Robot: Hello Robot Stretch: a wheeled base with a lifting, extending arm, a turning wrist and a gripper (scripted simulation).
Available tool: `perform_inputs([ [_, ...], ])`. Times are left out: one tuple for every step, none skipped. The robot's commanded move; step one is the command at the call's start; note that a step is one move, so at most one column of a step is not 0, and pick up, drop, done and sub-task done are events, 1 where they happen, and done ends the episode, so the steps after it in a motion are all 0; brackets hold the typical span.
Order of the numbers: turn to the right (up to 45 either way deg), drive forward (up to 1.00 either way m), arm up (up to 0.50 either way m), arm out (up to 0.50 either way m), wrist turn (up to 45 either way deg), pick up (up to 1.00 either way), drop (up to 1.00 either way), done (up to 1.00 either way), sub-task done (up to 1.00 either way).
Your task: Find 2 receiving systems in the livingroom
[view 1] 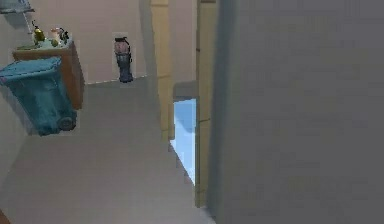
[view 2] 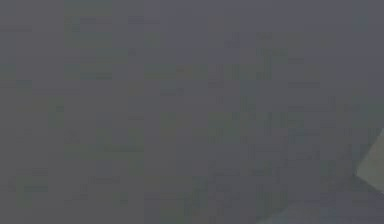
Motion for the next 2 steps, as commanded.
perform_inputs([
  [-3.0, 0.00, 0.00, 0.00, 0.0, 0.00, 0.00, 0.00, 0.00],
  [0.0, 0.05, 0.00, 0.00, 0.0, 0.00, 0.00, 0.00, 0.00],
])
